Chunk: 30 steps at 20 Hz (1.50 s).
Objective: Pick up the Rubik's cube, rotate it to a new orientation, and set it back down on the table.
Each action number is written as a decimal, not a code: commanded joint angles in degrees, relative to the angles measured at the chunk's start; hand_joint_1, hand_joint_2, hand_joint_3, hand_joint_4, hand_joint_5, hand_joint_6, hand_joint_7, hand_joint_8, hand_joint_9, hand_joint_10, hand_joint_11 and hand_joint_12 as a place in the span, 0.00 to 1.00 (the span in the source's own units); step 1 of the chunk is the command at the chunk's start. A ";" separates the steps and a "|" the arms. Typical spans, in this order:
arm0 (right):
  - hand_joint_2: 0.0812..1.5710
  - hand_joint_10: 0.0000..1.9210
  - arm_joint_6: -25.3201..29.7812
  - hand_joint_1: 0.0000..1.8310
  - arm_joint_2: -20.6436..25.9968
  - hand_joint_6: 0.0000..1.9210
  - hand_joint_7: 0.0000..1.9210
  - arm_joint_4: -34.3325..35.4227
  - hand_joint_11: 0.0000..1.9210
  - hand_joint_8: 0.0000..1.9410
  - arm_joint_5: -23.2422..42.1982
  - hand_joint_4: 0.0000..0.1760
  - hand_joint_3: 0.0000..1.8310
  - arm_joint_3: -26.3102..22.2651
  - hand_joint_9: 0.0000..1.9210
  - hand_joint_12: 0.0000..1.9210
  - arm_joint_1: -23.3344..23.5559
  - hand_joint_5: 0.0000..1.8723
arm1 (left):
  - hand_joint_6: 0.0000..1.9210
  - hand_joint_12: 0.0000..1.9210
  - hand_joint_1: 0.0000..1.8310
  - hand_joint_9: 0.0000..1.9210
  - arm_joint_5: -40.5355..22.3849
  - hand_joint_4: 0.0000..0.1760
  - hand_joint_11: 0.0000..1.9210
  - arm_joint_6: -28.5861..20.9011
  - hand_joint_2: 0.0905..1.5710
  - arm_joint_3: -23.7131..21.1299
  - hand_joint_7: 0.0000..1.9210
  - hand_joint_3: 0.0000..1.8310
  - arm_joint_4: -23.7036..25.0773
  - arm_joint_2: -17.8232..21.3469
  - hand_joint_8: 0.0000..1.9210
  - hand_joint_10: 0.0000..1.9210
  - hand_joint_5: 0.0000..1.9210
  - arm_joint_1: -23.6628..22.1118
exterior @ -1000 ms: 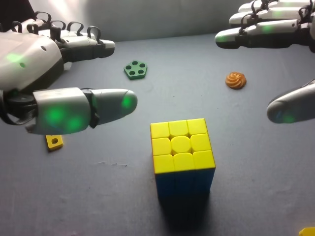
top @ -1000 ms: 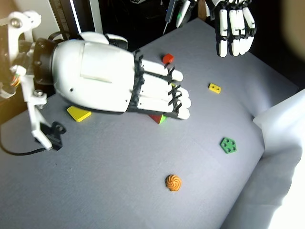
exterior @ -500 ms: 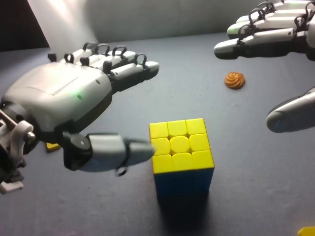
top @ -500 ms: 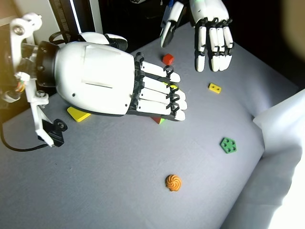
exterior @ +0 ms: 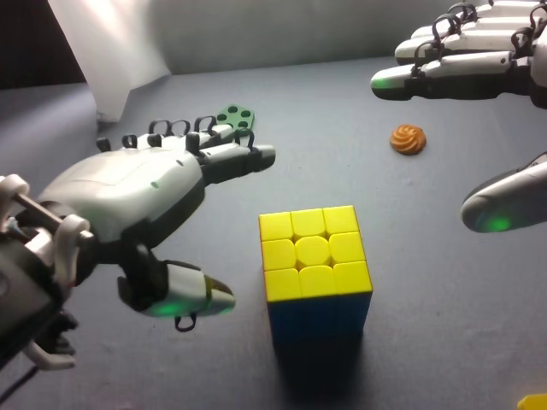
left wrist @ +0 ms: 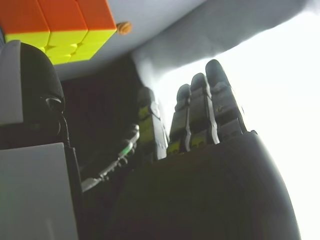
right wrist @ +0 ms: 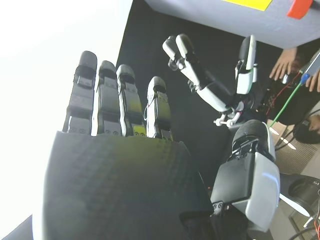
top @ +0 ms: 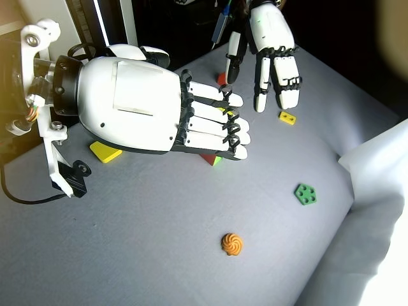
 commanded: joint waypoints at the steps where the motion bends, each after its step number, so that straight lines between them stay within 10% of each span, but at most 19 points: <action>1: 0.50 0.00 -0.17 0.04 -0.06 0.00 0.06 2.41 0.00 0.00 4.30 1.00 0.00 0.03 0.06 0.20 0.38 0.08 | 0.01 0.50 0.68 0.11 -4.26 0.65 0.00 -0.10 0.59 0.09 0.10 0.00 2.00 -0.65 0.01 0.02 0.08 -1.11; 4: 0.52 0.00 -1.29 0.02 -0.06 0.00 0.05 2.35 0.00 0.00 4.30 1.00 0.00 0.02 0.04 0.10 0.36 0.05 | 0.02 0.34 0.68 0.12 -6.59 0.99 0.00 -0.10 0.55 -0.01 0.10 0.00 -1.63 -2.91 0.00 0.01 0.20 -2.40; 8: 0.54 0.00 -1.41 0.02 -0.05 0.00 0.04 1.85 0.00 0.00 4.31 1.00 0.01 0.03 0.04 0.06 0.36 0.06 | 0.00 0.31 0.65 0.12 -8.20 0.62 0.00 -0.03 0.58 -0.10 0.11 0.01 -5.68 -5.31 0.00 0.00 0.14 -3.41; 10: 0.53 0.00 -1.42 0.04 -0.05 0.00 0.04 1.80 0.00 0.00 4.32 1.00 0.00 0.03 0.04 0.05 0.36 0.06 | 0.00 0.50 0.66 0.14 -9.81 0.50 0.00 0.92 0.60 -0.41 0.13 0.00 -7.95 -6.34 0.00 0.00 0.15 -3.19; 13: 0.52 0.00 -1.43 0.03 -0.05 0.00 0.03 1.63 0.00 0.00 4.33 1.00 0.00 0.02 0.03 0.02 0.36 0.05 | 0.01 0.47 0.65 0.14 -10.16 0.67 0.00 1.47 0.61 -0.08 0.14 0.00 -8.47 -7.12 0.00 0.00 0.14 -2.62; 16: 0.53 0.00 -1.45 0.03 -0.05 0.00 0.04 1.50 0.01 0.00 4.35 1.00 0.00 0.02 0.04 0.03 0.36 0.05 | 0.00 0.20 0.63 0.07 -9.71 0.70 0.00 2.35 0.60 0.26 0.06 0.00 -7.75 -8.14 0.00 0.00 0.12 -1.92; 21: 0.54 0.00 -1.46 0.02 -0.05 0.00 0.05 1.16 0.00 0.00 4.51 1.00 0.00 0.02 0.04 0.03 0.36 0.05 | 0.00 0.16 0.63 0.09 -8.99 0.64 0.00 2.99 0.60 0.74 0.11 0.00 -5.31 -9.56 0.01 0.01 0.13 0.42; 25: 0.54 0.00 -1.48 0.03 -0.05 0.00 0.04 1.06 0.00 0.00 4.53 1.00 0.00 0.02 0.05 0.02 0.35 0.06 | 0.00 0.14 0.60 0.02 -8.32 0.40 0.00 3.53 0.60 1.79 0.01 0.00 -5.43 -10.00 0.00 0.00 0.12 0.96; 30: 0.55 0.00 -1.50 0.02 -0.05 0.00 0.04 1.01 0.00 0.00 4.73 1.00 0.00 0.02 0.04 0.02 0.35 0.05 | 0.00 0.05 0.53 0.00 -7.37 0.53 0.00 4.44 0.58 3.79 0.02 0.00 -5.70 -11.74 0.00 0.00 0.11 -0.53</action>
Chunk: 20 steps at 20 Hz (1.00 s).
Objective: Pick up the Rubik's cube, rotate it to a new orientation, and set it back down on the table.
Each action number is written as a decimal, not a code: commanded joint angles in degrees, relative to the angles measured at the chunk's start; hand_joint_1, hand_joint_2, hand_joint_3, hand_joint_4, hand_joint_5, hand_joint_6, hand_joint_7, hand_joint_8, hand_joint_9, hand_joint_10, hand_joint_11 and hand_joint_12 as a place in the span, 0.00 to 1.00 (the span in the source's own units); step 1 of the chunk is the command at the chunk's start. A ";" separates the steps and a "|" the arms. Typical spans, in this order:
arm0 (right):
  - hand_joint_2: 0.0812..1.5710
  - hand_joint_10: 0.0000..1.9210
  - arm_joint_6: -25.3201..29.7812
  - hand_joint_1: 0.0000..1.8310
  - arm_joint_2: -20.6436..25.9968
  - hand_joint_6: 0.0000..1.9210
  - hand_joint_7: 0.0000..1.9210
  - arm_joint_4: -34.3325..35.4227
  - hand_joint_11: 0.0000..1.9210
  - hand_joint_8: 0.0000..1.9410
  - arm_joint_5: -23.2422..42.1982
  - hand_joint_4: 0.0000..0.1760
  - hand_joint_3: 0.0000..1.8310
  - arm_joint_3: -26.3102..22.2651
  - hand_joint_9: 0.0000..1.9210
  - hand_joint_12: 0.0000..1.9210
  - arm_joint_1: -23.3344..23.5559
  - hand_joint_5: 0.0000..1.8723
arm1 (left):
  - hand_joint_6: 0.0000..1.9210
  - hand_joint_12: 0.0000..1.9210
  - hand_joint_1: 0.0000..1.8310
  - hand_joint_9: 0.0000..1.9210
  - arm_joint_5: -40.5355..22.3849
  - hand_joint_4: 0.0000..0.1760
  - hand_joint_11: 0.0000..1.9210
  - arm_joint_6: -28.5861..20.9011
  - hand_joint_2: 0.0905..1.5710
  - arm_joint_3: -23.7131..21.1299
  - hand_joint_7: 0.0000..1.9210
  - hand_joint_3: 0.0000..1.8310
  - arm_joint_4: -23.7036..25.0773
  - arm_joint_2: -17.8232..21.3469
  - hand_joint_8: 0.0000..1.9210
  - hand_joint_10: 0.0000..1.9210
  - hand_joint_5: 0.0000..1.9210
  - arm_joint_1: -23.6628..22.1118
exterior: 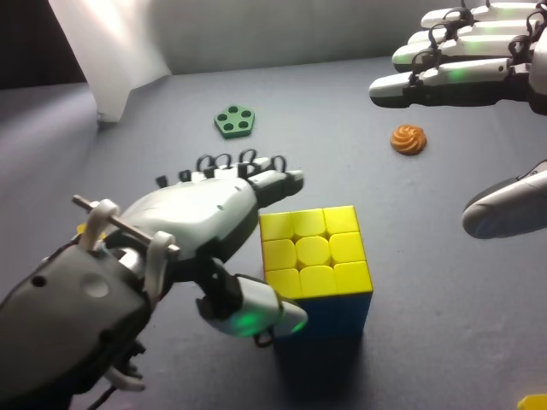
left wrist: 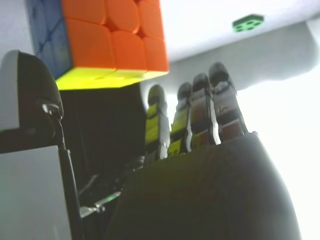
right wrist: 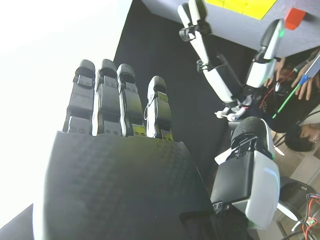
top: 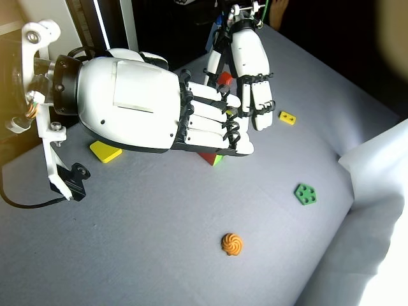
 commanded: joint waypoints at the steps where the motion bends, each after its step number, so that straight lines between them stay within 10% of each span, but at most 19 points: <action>1: 0.55 0.00 0.01 0.02 -0.05 0.00 0.04 2.32 0.00 0.00 4.15 1.00 0.00 0.03 0.04 0.02 0.36 0.05 | 0.00 0.05 0.53 0.00 -1.92 0.53 0.00 0.28 0.58 0.27 0.02 0.00 3.50 -0.55 0.00 0.00 0.11 -0.78; 6: 0.53 0.00 0.01 0.03 -0.05 0.00 0.05 2.32 0.01 0.00 4.16 1.00 0.00 0.03 0.05 0.01 0.35 0.05 | 0.00 0.05 0.50 0.00 -1.68 0.57 0.00 1.63 0.57 0.89 0.02 0.00 2.61 -1.75 0.00 0.00 0.10 -0.86; 10: 0.54 0.00 0.00 0.02 -0.05 0.00 0.04 2.31 0.00 0.00 4.21 1.00 0.00 0.03 0.04 0.01 0.33 0.03 | 0.00 0.27 0.54 0.06 -1.37 0.47 0.00 1.89 0.58 1.79 0.05 0.00 2.56 -1.86 0.00 0.00 0.13 -0.13; 12: 0.54 0.00 0.00 0.01 -0.05 0.00 0.04 2.31 0.00 0.00 4.24 1.00 0.00 0.03 0.04 0.01 0.33 0.04 | 0.00 0.17 0.52 0.02 -0.53 0.65 0.00 1.89 0.58 2.59 0.03 0.00 2.94 -1.99 0.00 0.00 0.14 0.08; 20: 0.54 0.00 0.00 0.02 -0.04 0.01 0.05 2.30 0.01 0.00 4.48 1.00 0.00 0.04 0.05 0.01 0.32 0.04 | 0.00 0.23 0.54 0.07 0.10 0.56 0.00 2.08 0.57 4.42 0.08 0.00 3.01 -3.34 0.00 0.01 0.17 0.57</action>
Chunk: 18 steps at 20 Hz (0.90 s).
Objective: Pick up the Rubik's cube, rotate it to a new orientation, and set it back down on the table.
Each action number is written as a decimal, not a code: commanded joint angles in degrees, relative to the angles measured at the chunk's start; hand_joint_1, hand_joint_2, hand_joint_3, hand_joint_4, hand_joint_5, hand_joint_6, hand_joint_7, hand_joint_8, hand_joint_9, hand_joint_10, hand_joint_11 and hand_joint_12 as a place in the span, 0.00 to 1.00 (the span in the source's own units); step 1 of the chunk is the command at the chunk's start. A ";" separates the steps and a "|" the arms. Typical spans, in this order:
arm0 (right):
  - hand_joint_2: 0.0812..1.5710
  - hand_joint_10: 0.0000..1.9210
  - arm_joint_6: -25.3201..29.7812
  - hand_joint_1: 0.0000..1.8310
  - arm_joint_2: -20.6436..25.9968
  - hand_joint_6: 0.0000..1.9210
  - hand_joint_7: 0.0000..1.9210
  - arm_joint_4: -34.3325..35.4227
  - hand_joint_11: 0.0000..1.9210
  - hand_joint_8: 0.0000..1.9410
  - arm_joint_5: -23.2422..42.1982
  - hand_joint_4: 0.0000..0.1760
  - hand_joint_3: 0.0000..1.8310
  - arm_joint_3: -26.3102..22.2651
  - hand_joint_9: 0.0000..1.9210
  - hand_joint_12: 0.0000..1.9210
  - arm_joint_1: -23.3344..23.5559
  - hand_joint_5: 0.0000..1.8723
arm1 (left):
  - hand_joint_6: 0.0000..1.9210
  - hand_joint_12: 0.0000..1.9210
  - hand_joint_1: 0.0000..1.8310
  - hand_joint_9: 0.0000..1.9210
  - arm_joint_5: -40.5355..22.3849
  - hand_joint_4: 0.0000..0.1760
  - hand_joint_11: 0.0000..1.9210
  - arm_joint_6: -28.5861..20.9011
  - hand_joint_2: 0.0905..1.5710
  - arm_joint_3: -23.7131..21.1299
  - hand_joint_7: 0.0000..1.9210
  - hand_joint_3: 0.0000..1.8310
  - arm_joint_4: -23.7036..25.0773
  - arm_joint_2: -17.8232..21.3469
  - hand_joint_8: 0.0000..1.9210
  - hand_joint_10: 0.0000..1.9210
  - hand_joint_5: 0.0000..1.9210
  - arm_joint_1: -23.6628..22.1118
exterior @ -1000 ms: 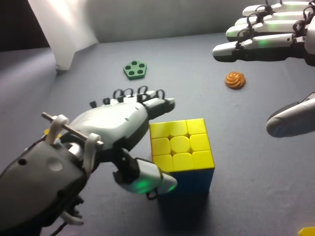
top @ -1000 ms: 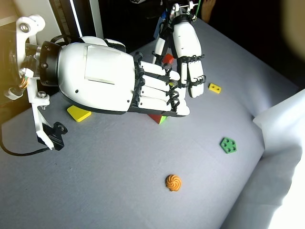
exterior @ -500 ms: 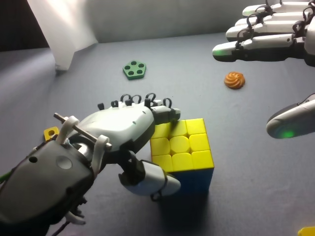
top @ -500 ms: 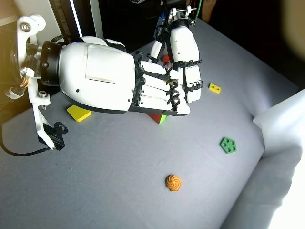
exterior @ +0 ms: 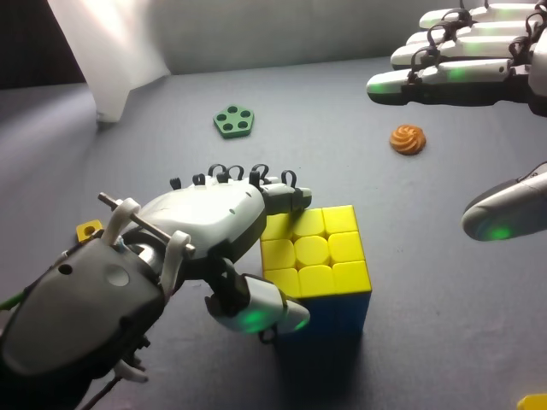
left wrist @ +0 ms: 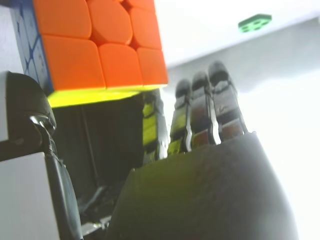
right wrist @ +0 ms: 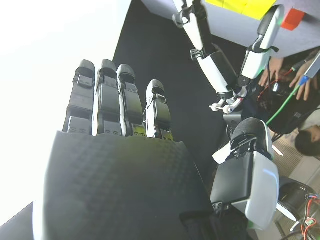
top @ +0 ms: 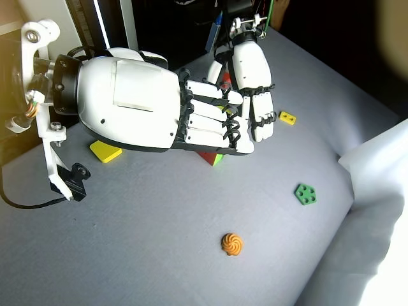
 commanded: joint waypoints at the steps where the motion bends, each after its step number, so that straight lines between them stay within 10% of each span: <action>1: 0.54 0.00 0.15 0.03 -0.04 0.00 0.04 2.45 0.00 0.00 4.17 1.00 0.00 0.04 0.05 0.01 0.32 0.04 | 0.00 0.26 0.54 0.08 -2.37 0.58 0.00 0.08 0.57 0.35 0.08 0.00 3.14 -0.58 0.00 0.01 0.18 -0.19; 6: 0.54 0.00 0.27 0.03 -0.04 0.00 0.05 2.47 0.01 0.00 4.29 1.00 0.00 0.02 0.06 0.02 0.32 0.05 | 0.00 0.12 0.49 0.02 -2.19 0.67 0.00 0.46 0.59 1.15 0.05 0.00 2.95 -1.34 0.00 0.00 0.16 0.44; 10: 0.54 0.00 0.32 0.04 -0.03 0.00 0.05 2.47 0.01 0.00 4.32 1.00 0.00 0.02 0.05 0.02 0.30 0.04 | 0.01 0.24 0.49 0.06 -1.68 0.67 0.00 0.53 0.59 2.19 0.06 0.00 2.95 -2.35 0.00 0.01 0.16 0.89; 14: 0.54 0.00 0.34 0.04 -0.02 0.00 0.05 2.47 0.00 0.00 4.33 1.00 0.00 0.01 0.05 0.02 0.23 0.04 | 0.01 0.37 0.52 0.12 -1.59 0.31 0.00 0.53 0.63 3.00 0.14 0.01 3.00 -3.37 0.01 0.01 0.20 1.29; 15: 0.54 0.00 0.34 0.04 -0.02 0.00 0.05 2.47 0.00 0.00 4.33 1.00 0.00 0.01 0.06 0.02 0.19 0.05 | 0.00 0.30 0.45 0.12 -1.54 0.05 0.00 0.53 0.70 3.15 0.16 0.02 3.05 -3.58 0.01 0.01 0.18 1.42; 17: 0.55 0.00 0.34 0.04 -0.02 0.01 0.06 2.47 0.01 0.00 4.35 1.00 0.00 0.01 0.06 0.03 0.13 0.06 | 0.01 0.41 0.44 0.23 -1.54 0.00 0.00 0.53 0.79 3.22 0.29 0.01 3.09 -3.80 0.01 0.02 0.28 1.73; 18: 0.55 0.00 0.34 0.05 -0.02 0.00 0.06 2.47 0.01 0.00 4.37 1.00 0.00 0.01 0.06 0.03 0.10 0.06 | 0.54 0.60 0.56 0.38 -1.54 0.00 0.12 0.53 0.78 3.23 0.41 0.00 3.09 -3.94 0.02 0.07 0.37 1.95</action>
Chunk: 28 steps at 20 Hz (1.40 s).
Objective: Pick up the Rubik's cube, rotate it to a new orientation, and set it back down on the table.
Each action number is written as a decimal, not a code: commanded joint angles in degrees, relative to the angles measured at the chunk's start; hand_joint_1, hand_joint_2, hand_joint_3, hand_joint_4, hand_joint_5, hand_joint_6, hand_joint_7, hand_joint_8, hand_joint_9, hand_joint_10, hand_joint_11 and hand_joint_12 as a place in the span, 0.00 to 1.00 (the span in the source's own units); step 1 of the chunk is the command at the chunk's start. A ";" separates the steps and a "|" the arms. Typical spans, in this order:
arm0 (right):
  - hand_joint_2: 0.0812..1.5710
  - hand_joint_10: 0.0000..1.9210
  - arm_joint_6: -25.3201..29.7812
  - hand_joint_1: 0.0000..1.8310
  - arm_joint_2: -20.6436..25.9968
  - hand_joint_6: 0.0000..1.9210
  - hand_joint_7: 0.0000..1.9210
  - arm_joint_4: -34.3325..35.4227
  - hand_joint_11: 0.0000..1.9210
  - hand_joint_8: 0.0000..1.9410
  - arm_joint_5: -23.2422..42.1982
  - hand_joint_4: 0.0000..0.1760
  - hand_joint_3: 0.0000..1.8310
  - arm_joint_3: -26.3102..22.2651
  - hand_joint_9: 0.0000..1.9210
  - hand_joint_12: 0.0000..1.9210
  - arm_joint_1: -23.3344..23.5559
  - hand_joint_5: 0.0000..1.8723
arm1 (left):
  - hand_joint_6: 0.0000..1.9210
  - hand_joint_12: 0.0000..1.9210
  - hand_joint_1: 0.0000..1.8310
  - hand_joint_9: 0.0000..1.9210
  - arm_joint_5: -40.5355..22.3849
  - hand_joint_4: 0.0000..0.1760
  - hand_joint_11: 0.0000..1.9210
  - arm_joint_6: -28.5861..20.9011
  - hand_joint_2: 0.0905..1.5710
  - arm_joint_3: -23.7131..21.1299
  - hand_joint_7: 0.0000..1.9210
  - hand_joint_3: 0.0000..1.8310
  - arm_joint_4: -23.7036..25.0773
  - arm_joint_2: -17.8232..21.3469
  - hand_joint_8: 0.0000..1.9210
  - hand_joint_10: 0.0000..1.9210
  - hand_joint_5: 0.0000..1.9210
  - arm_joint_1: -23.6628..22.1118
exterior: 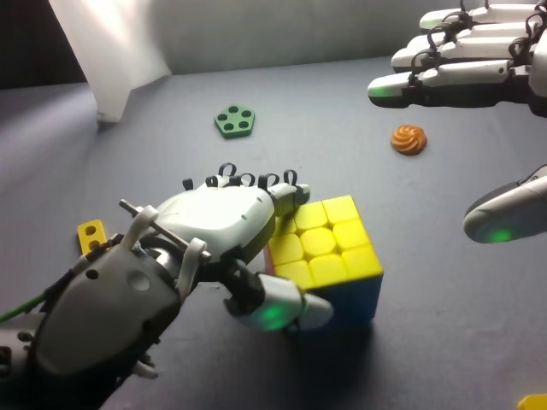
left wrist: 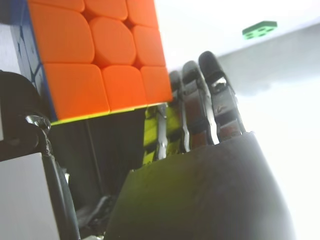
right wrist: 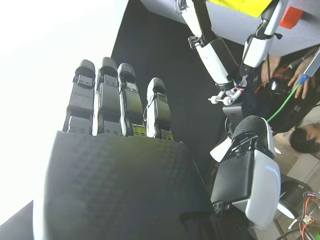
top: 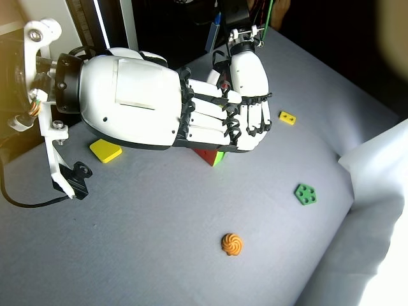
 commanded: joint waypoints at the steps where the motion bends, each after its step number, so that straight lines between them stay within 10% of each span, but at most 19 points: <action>1: 0.55 0.00 0.32 0.03 -0.02 0.00 0.05 2.45 0.01 0.00 4.10 1.00 0.00 0.01 0.05 0.03 0.33 0.05 | 0.64 0.70 0.63 0.49 -0.79 0.00 0.32 0.26 0.77 0.12 0.44 0.00 1.32 -0.43 0.54 0.22 0.37 0.24; 2: 0.55 0.00 0.32 0.03 -0.02 0.00 0.05 2.45 0.01 0.00 4.12 1.00 0.00 0.01 0.05 0.03 0.33 0.05 | 0.64 0.70 0.63 0.49 -0.79 0.00 0.32 0.31 0.77 0.16 0.44 0.00 1.29 -0.55 0.54 0.22 0.37 0.41; 3: 0.56 0.00 0.32 0.05 -0.02 0.00 0.05 2.45 0.01 0.00 4.15 0.91 0.00 0.01 0.05 0.04 0.33 0.05 | 0.68 0.77 0.65 0.39 -0.79 0.00 0.36 0.31 0.77 0.20 0.42 0.00 1.28 -0.62 0.69 0.58 0.36 0.49; 5: 0.56 0.00 0.33 0.04 -0.03 0.00 0.04 2.45 0.00 0.00 4.17 0.81 0.00 0.00 0.04 0.05 0.32 0.05 | 0.68 0.95 0.60 0.60 -0.79 0.00 0.62 0.31 0.77 0.29 0.50 0.00 1.28 -0.69 0.70 0.81 0.39 0.48; 8: 0.58 0.00 0.33 0.02 -0.02 0.01 0.05 2.45 0.01 0.00 4.25 0.72 0.01 0.00 0.04 0.03 0.31 0.06 | 0.86 1.00 0.50 0.48 -0.79 0.00 0.57 0.31 0.86 0.27 0.36 0.00 1.28 -0.79 0.95 0.99 0.29 0.17; 10: 0.60 0.00 0.46 0.02 -0.02 0.00 0.05 2.45 0.00 0.00 4.25 0.74 0.00 0.00 0.03 0.04 0.28 0.06 | 0.84 1.00 0.57 0.32 -0.79 0.00 0.37 0.31 0.87 0.07 0.30 0.01 1.29 -0.74 0.94 0.98 0.27 0.09; 15: 0.60 0.00 2.77 0.03 -0.02 0.00 0.05 2.46 0.00 0.00 4.25 0.62 0.00 -0.01 0.03 0.06 0.27 0.07 | 0.88 1.00 0.55 0.36 -0.79 0.00 0.47 0.29 0.90 -0.50 0.28 0.00 1.66 -0.19 0.97 1.00 0.23 -0.39; 20: 0.59 0.00 3.17 0.03 -0.02 0.00 0.04 2.46 0.00 0.00 4.25 0.84 0.00 -0.02 0.03 0.03 0.26 0.04 | 0.79 1.00 0.58 0.33 -0.80 0.00 0.38 0.20 0.86 -1.25 0.31 0.00 1.70 0.95 0.92 0.97 0.30 -1.88; 22: 0.60 0.00 3.21 0.02 -0.02 0.00 0.04 2.47 0.00 0.00 4.25 0.82 0.00 -0.02 0.02 0.00 0.27 0.04 | 0.88 1.00 0.43 0.30 -0.80 0.57 0.36 0.10 0.87 -1.49 0.27 0.00 1.59 1.52 0.95 0.97 0.28 -2.60; 23: 0.60 0.00 3.24 0.02 -0.02 0.00 0.03 2.52 0.00 0.00 4.25 0.81 0.00 -0.02 0.02 0.00 0.27 0.04 | 0.89 1.00 0.42 0.29 -0.80 0.63 0.35 0.10 0.87 -1.59 0.26 0.00 1.47 1.77 0.96 0.99 0.27 -3.04; 24: 0.60 0.00 3.25 0.02 -0.02 0.01 0.04 3.26 0.00 0.00 4.24 0.74 0.00 -0.02 0.03 0.00 0.27 0.06 | 0.83 1.00 0.55 0.32 -0.81 0.00 0.38 0.10 0.86 -1.71 0.30 0.01 1.31 2.12 0.94 0.97 0.28 -3.80; 28: 0.58 0.00 3.26 0.04 -0.01 0.01 0.05 10.18 0.01 0.00 2.33 0.63 0.00 -0.02 0.03 0.00 0.28 0.08 | 0.78 0.91 0.60 0.35 -0.81 0.06 0.33 0.11 0.82 -1.98 0.36 0.00 0.87 3.00 0.79 0.76 0.32 -6.39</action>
